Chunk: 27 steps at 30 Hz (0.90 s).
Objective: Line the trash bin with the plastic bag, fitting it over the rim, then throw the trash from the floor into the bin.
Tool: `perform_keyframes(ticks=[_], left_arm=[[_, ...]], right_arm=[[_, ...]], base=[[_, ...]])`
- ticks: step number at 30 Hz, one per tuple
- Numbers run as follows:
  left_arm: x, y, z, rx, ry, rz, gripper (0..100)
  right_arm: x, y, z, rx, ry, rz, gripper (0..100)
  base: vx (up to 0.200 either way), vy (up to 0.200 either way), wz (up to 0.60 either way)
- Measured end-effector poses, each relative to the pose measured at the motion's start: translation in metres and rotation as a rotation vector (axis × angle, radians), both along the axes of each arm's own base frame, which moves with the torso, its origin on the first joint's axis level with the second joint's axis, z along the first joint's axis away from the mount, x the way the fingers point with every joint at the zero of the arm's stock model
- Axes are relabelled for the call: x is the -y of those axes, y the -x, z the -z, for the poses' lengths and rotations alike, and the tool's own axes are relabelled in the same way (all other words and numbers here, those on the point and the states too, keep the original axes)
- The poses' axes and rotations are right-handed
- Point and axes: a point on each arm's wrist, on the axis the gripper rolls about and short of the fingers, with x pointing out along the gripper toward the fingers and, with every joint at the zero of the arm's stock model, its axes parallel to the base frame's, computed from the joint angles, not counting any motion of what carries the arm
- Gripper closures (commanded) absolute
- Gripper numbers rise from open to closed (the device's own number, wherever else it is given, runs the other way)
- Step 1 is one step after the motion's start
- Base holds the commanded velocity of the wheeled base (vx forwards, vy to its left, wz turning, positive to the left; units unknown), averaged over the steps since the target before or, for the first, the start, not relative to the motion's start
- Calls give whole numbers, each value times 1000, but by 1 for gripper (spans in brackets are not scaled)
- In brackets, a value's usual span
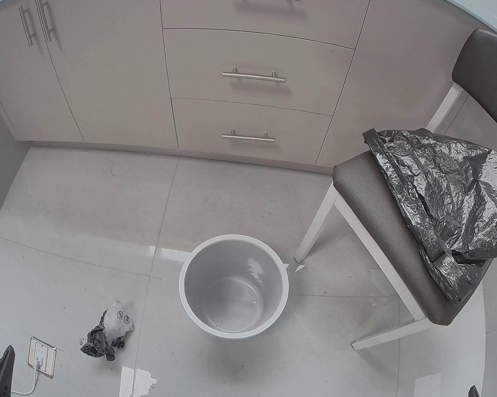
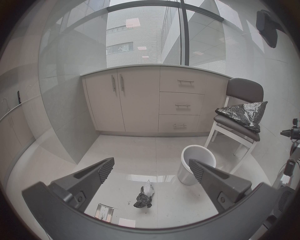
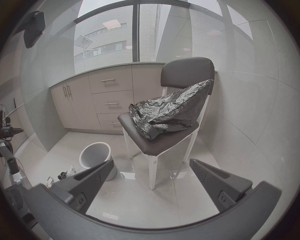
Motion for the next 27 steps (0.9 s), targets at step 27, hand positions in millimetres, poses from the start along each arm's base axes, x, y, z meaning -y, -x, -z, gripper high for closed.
perform_keyframes(ticks=[27], left_arm=[[0,0,0,4,1,-1,0]], right_arm=[[0,14,-130,281,-46,2,0]], base=[[0,0,0]])
